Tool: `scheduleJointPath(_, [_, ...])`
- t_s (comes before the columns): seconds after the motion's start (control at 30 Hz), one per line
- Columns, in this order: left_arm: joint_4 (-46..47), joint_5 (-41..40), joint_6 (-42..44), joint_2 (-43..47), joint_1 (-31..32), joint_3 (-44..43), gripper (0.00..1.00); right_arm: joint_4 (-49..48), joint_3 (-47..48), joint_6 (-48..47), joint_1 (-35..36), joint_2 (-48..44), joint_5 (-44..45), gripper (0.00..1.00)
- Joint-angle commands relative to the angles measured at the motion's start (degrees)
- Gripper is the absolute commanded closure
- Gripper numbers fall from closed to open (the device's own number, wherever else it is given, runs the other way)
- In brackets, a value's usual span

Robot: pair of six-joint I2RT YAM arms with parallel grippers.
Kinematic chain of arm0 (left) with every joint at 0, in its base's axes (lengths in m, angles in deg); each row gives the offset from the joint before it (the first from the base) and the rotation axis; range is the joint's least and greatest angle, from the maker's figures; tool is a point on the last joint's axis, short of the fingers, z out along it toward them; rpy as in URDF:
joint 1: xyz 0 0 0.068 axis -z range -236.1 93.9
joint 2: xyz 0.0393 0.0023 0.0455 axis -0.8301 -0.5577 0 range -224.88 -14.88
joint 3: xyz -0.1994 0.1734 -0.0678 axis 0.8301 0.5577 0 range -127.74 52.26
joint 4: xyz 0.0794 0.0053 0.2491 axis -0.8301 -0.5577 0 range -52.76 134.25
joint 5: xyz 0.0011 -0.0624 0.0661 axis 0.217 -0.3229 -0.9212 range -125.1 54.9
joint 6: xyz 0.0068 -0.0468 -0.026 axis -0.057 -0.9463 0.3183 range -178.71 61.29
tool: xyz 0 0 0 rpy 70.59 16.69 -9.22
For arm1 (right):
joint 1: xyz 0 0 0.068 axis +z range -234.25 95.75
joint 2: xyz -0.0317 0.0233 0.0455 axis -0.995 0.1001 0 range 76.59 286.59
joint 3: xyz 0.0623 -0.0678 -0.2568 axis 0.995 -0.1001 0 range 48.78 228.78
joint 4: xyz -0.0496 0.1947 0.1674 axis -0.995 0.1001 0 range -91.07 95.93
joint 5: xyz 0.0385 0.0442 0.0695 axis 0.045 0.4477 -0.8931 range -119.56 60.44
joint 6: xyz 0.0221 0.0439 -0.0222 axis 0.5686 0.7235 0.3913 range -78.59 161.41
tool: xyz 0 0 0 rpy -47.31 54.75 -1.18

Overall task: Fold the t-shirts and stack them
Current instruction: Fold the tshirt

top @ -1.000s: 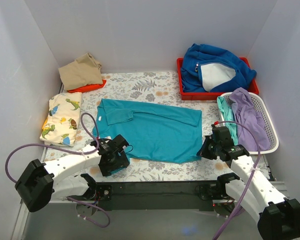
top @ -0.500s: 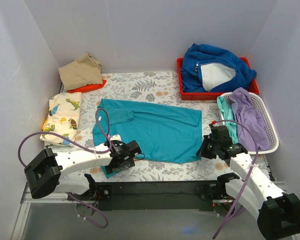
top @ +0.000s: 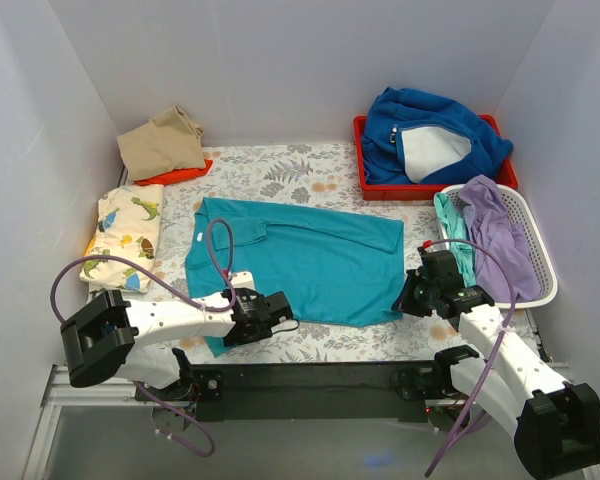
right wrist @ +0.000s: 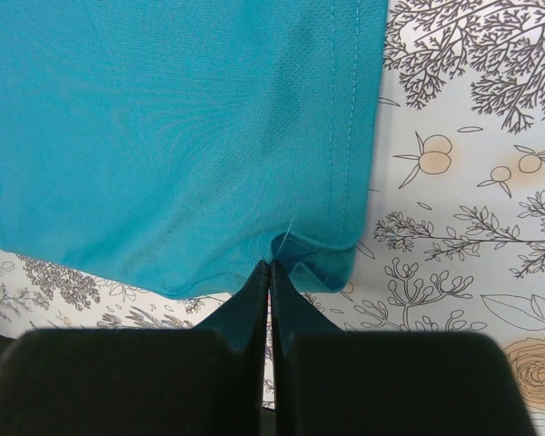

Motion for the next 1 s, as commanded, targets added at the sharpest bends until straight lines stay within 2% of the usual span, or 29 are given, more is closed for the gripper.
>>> scheduleJointPath(0.0, [0.26,-3.1,-9.73,-0.15,0.42,3.01,0.43,-1.82,0.4,-0.33,0.15,-0.32,0.35,0.99])
scheduleJointPath(0.13, [1.05,-2.92,-10.17,1.34,0.42,4.76,0.51,-1.82,0.23,-0.15,0.15,-0.33,0.35,0.99])
scheduleJointPath(0.2, [1.23,-2.66,-10.43,2.31,0.51,5.65,0.63,-1.9,0.23,-0.15,0.15,-0.41,0.53,0.99])
scheduleJointPath(0.3, [1.32,-2.66,-10.61,3.36,0.42,6.35,0.72,-1.99,0.4,-0.24,0.15,-0.24,0.35,0.99])
scheduleJointPath(0.37, [1.05,-2.31,-10.26,3.8,0.42,6.27,0.75,-1.91,0.67,-0.5,0.15,-0.32,0.09,0.99])
scheduleJointPath(0.6, [-2.46,2.08,-6.06,6.52,0.51,1.63,1.0,1.25,2.77,-0.95,0.06,-3.39,0.0,0.99])
scheduleJointPath(0.73, [-6.84,3.31,-1.84,9.95,0.42,-2.43,1.0,2.4,4.79,-0.95,0.23,-5.33,0.35,0.99])
scheduleJointPath(0.97, [-13.27,3.76,3.62,9.7,0.51,-9.11,0.97,2.14,6.99,-0.95,0.15,-4.81,0.0,0.99])
